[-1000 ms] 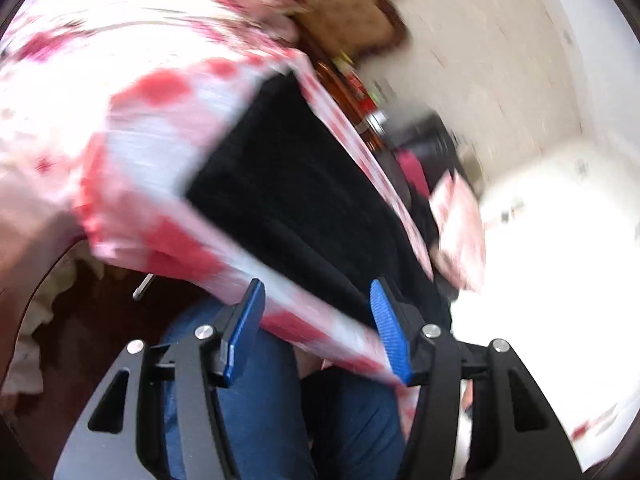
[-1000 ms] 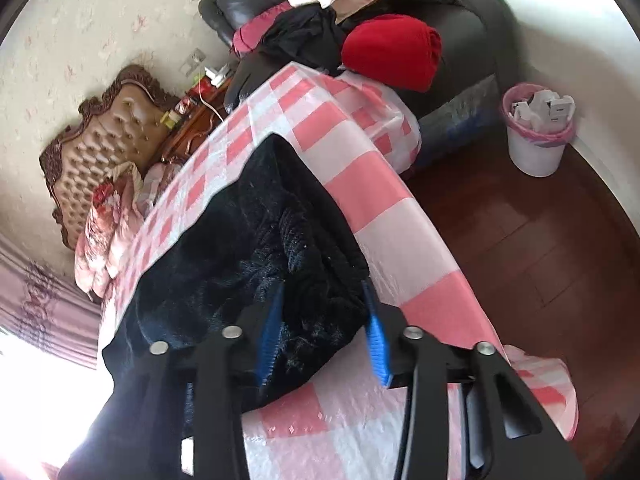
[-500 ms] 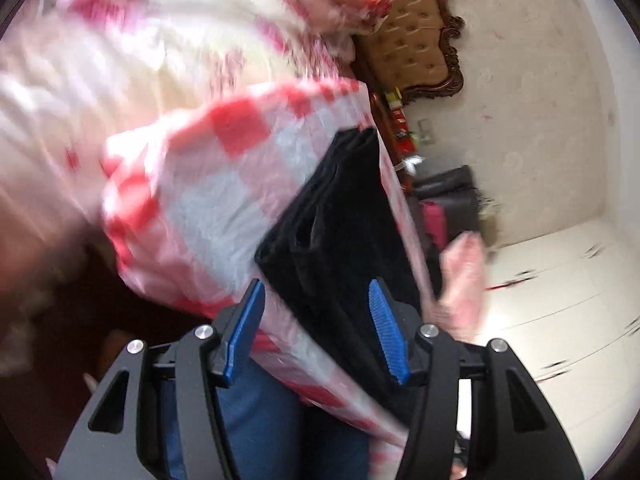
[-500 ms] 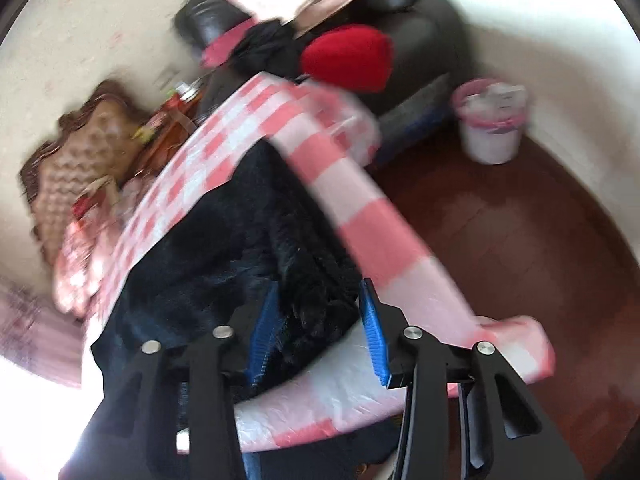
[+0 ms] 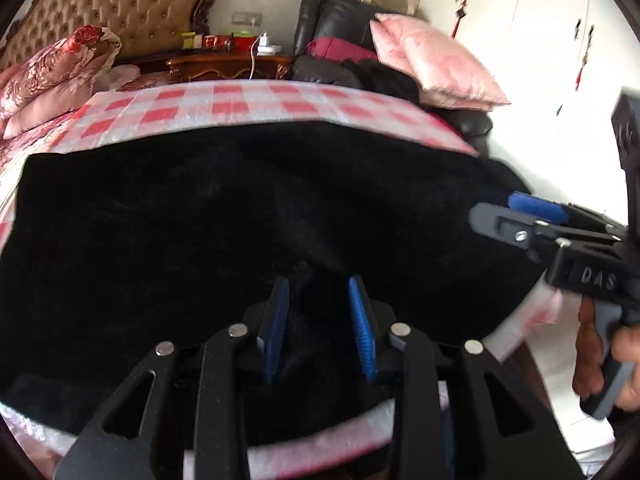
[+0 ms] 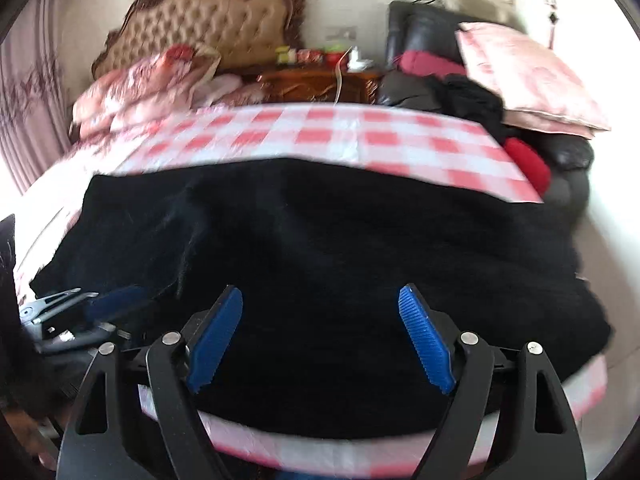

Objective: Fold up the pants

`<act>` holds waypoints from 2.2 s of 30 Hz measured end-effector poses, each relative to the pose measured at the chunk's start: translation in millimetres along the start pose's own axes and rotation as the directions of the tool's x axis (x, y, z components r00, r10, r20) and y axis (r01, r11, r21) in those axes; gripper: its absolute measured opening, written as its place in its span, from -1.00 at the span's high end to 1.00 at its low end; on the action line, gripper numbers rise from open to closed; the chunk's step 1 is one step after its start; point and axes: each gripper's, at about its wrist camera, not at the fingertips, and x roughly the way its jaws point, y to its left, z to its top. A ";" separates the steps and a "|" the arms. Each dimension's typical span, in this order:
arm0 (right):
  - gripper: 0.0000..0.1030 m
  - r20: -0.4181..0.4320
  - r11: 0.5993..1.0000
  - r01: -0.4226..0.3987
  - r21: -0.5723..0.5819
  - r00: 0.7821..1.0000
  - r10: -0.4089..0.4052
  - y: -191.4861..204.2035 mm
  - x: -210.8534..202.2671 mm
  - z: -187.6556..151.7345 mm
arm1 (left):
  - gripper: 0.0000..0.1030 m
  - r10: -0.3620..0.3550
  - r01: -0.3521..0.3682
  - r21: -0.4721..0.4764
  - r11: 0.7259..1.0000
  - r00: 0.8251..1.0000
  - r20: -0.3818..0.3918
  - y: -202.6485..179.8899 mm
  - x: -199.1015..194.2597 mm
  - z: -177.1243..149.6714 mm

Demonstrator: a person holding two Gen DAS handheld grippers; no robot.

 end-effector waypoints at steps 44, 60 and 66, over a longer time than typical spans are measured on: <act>-0.91 -0.210 0.964 0.259 0.064 0.948 -0.241 -139.0 91.3 61.9 | 0.10 0.093 -0.095 0.027 0.995 0.993 0.071 -25.7 -9.3 -29.5; -0.91 -0.145 0.993 -0.052 -0.104 0.989 0.036 52.6 54.0 -9.0 | 0.14 0.348 -0.226 -0.470 0.853 0.918 0.189 129.5 -123.7 -80.2; -0.91 -0.134 0.996 -0.034 -0.086 0.991 0.022 53.1 50.0 -7.4 | 0.17 0.227 0.043 -0.697 0.716 0.930 0.291 199.0 -166.5 -127.7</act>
